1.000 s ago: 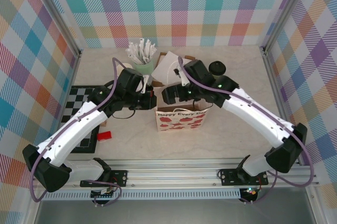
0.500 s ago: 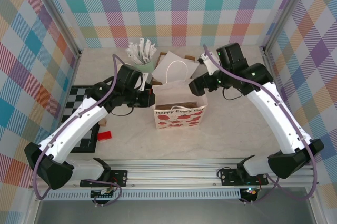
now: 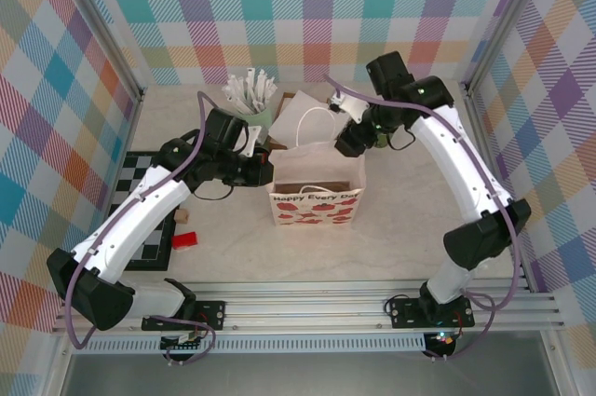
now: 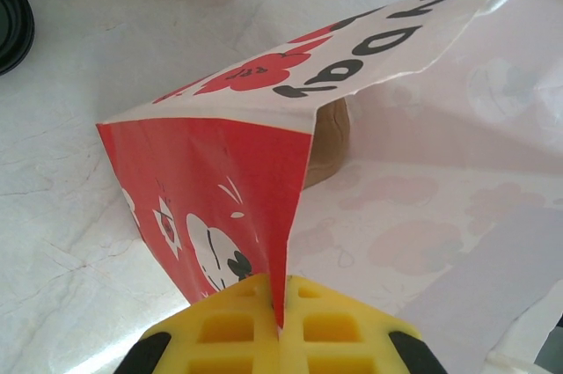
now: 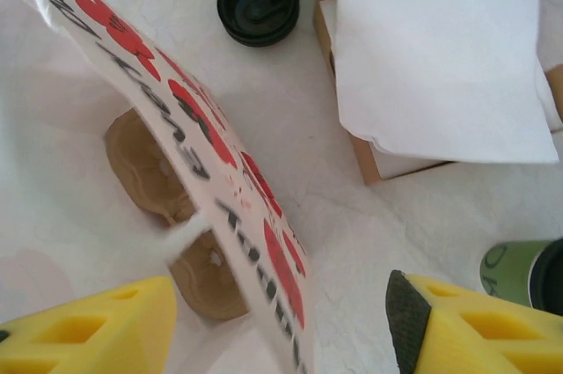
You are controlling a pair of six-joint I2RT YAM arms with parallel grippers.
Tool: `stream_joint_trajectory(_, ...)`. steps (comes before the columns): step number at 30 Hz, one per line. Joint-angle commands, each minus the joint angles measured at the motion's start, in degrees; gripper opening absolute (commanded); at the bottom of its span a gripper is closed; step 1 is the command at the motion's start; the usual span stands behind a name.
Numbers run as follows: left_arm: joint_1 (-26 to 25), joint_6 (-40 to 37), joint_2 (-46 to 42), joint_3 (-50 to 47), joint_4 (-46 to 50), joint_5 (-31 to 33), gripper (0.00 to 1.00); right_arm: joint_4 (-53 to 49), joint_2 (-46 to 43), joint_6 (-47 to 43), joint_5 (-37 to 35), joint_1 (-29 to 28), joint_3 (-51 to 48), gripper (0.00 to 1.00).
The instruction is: Pack the takeout coffee
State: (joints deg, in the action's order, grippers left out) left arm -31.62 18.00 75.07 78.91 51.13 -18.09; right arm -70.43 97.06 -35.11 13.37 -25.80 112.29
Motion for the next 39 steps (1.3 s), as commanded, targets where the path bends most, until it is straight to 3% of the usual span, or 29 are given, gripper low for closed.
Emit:
stream_joint_trajectory(1, 0.63, -1.91, 0.36, 2.03, 1.42, -1.55, 0.0, -6.01, 3.25, -5.36, 4.77, 0.1, 4.57, 0.63)
stream_joint_trajectory(11, 1.81, -3.08, 1.81, 3.71, 3.41, -3.72, 0.0, -8.16, 6.49, -6.19, 9.22, -0.21, 5.11, 0.56)
stream_joint_trajectory(15, 2.08, -2.6, 2.19, 4.02, 3.06, -3.71, 0.0, -6.55, 5.4, -5.93, 8.36, -0.17, 3.77, 0.43)
stream_joint_trajectory(22, 2.65, -1.86, 2.45, 4.73, 2.58, -5.2, 0.0, -6.81, 4.33, -5.85, 7.82, -0.3, 1.28, 0.31)
stream_joint_trajectory(26, 3.04, -1.92, 2.74, 5.32, 2.78, -5.73, 0.0, -3.3, 2.44, -5.56, 6.9, -0.33, -2.25, 0.34)
stream_joint_trajectory(35, 3.66, -2.17, 2.91, 6.87, 2.49, -7.91, 0.01, -2.36, 0.99, -2.82, 6.11, -0.56, -4.21, 0.07)
stream_joint_trajectory(39, 3.84, -3.31, 3.18, 8.09, 2.75, -9.72, 0.05, -0.85, -0.52, 1.61, 4.13, -0.8, -5.49, 0.05)
